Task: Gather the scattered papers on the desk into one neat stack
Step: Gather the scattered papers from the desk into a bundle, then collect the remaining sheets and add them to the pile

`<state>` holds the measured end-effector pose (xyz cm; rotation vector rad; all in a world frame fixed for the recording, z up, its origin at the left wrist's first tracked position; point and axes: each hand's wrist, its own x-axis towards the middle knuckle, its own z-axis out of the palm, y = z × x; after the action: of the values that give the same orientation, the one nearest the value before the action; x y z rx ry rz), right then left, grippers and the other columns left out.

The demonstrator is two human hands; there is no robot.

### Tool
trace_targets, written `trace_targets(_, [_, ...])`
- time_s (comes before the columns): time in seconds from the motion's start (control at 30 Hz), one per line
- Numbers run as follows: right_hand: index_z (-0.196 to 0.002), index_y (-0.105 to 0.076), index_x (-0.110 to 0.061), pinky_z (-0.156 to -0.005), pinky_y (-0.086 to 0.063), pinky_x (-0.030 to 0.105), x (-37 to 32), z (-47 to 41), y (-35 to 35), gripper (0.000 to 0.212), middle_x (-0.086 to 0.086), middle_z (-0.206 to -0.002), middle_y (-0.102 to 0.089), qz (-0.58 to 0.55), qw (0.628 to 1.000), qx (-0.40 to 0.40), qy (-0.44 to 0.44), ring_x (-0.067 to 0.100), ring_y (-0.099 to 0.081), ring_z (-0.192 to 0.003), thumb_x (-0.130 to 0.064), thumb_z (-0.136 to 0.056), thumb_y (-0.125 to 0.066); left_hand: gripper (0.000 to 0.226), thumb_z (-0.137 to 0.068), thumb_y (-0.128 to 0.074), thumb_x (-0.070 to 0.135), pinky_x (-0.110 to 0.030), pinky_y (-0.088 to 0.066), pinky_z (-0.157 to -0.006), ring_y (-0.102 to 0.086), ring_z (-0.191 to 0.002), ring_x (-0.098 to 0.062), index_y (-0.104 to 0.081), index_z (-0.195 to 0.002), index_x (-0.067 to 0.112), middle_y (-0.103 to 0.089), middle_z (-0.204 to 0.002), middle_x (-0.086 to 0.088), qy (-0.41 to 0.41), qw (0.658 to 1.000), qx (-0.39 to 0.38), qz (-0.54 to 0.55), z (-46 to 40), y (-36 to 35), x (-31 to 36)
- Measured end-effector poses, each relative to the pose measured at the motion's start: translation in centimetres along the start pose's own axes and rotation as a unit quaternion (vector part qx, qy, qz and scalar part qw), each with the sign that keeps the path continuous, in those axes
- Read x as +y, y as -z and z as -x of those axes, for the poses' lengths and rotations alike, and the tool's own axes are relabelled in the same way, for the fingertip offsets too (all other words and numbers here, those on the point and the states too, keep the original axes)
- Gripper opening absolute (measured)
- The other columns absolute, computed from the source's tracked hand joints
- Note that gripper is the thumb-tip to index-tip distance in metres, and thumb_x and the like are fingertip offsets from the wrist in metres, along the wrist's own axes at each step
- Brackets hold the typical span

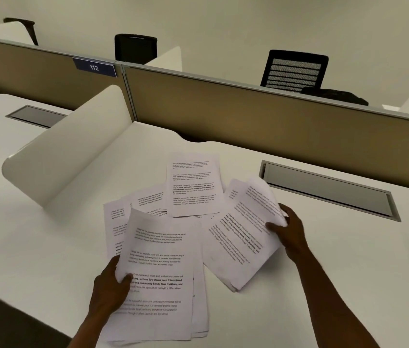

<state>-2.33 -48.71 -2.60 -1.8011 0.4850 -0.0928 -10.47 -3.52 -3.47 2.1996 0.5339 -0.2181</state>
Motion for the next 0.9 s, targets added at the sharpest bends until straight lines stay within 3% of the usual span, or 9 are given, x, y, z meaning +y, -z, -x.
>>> trace_targets(0.1, [-0.137, -0.052, -0.025, -0.084, -0.059, 0.054, -1.2, 1.2, 2.0, 0.081, 0.009, -0.126, -0.063, -0.048, 0.998, 0.024, 0.03, 0.033, -0.063, -0.109, -0.02, -0.065, -0.088, 0.064, -0.09, -0.067, 0.013, -0.054, -0.047, -0.104, -0.061, -0.117, -0.039, -0.04, -0.148, 0.016, -0.06, -0.137, -0.017, -0.009, 1.0, -0.017, 0.004, -0.1, 0.1, 0.1])
trace_targets(0.17, [-0.137, -0.053, -0.027, -0.075, -0.062, 0.04, -2.7, 1.9, 3.4, 0.082, 0.006, -0.125, -0.063, -0.06, 0.996, 0.032, 0.062, 0.029, -0.064, -0.107, -0.025, -0.062, -0.085, 0.067, -0.09, -0.067, 0.012, -0.055, -0.048, -0.102, -0.062, -0.115, -0.039, -0.037, -0.15, 0.02, -0.06, -0.137, -0.016, -0.016, 1.0, -0.026, 0.008, -0.2, 0.0, 0.2])
trace_targets(0.3, [-0.133, -0.058, -0.032, -0.064, -0.059, 0.022, -6.6, 2.4, 6.4, 0.078, -0.003, -0.121, -0.067, -0.087, 0.99, -0.003, 0.114, 0.017, -0.068, -0.103, -0.009, -0.064, -0.087, 0.088, -0.09, -0.066, 0.012, -0.051, -0.049, -0.099, -0.063, -0.113, -0.039, -0.013, -0.156, 0.034, -0.057, -0.139, -0.013, -0.036, 0.998, -0.042, 0.017, 0.1, -0.1, 0.8])
trace_targets(0.37, [-0.13, -0.06, -0.035, -0.068, -0.06, 0.025, -8.5, 2.5, 7.6, 0.077, -0.006, -0.12, -0.069, -0.099, 0.988, -0.031, 0.118, 0.016, -0.07, -0.101, -0.002, -0.065, -0.086, 0.091, -0.09, -0.066, 0.011, -0.049, -0.049, -0.098, -0.063, -0.114, -0.038, -0.009, -0.156, 0.039, -0.056, -0.139, -0.009, -0.051, 0.997, -0.053, 0.023, 0.3, -0.2, 1.0])
trace_targets(0.53, [-0.13, -0.06, -0.036, -0.073, -0.061, 0.034, -10.9, 2.8, 7.4, 0.075, -0.002, -0.123, -0.069, -0.144, 0.98, -0.11, 0.086, 0.02, -0.071, -0.101, 0.005, -0.07, -0.077, 0.048, -0.089, -0.066, 0.006, -0.038, -0.045, -0.105, -0.052, -0.127, -0.026, -0.061, -0.123, 0.04, -0.051, -0.146, -0.007, -0.06, 0.994, -0.074, 0.062, 0.0, -0.7, 0.6])
trace_targets(0.63, [-0.131, -0.059, -0.036, -0.072, -0.061, 0.038, -10.7, 3.0, 4.7, 0.076, 0.0, -0.12, -0.07, -0.156, 0.973, -0.16, 0.054, 0.026, -0.071, -0.101, 0.006, -0.07, -0.077, 0.028, -0.093, -0.065, 0.016, -0.032, -0.05, -0.098, -0.061, -0.117, -0.019, -0.071, -0.113, 0.035, -0.061, -0.135, -0.003, -0.042, 0.987, -0.093, 0.124, 0.1, -0.8, 0.7])
trace_targets(0.7, [-0.132, -0.059, -0.036, -0.076, -0.061, 0.046, -9.7, 2.9, 2.5, 0.076, 0.003, -0.122, -0.069, -0.156, 0.968, -0.196, 0.026, 0.034, -0.069, -0.104, 0.006, -0.071, -0.077, 0.017, -0.095, -0.062, 0.028, -0.031, -0.059, -0.082, -0.073, -0.099, -0.018, -0.076, -0.103, 0.035, -0.072, -0.12, -0.003, -0.004, 0.973, -0.118, 0.199, 0.4, -0.7, 1.6])
trace_targets(0.8, [-0.134, -0.057, -0.034, -0.09, -0.054, 0.06, -8.0, 3.1, -2.2, 0.077, 0.011, -0.131, -0.063, -0.148, 0.954, -0.26, -0.007, 0.04, -0.064, -0.113, 0.003, -0.071, -0.08, 0.034, -0.088, -0.059, 0.052, -0.032, -0.061, -0.066, -0.077, -0.085, -0.025, -0.079, -0.1, 0.027, -0.078, -0.104, -0.006, 0.071, 0.949, -0.131, 0.279, 0.9, -0.2, 2.5])
trace_targets(0.9, [-0.133, -0.059, -0.033, -0.094, -0.054, 0.057, -6.9, 3.6, -6.8, 0.078, 0.008, -0.131, -0.064, -0.131, 0.945, -0.3, -0.021, 0.036, -0.064, -0.115, -0.002, -0.066, -0.085, 0.061, -0.088, -0.036, 0.07, -0.029, -0.058, -0.073, -0.075, -0.091, -0.021, -0.077, -0.107, 0.029, -0.079, -0.101, 0.002, 0.082, 0.945, -0.152, 0.279, 0.9, 0.0, 2.6])
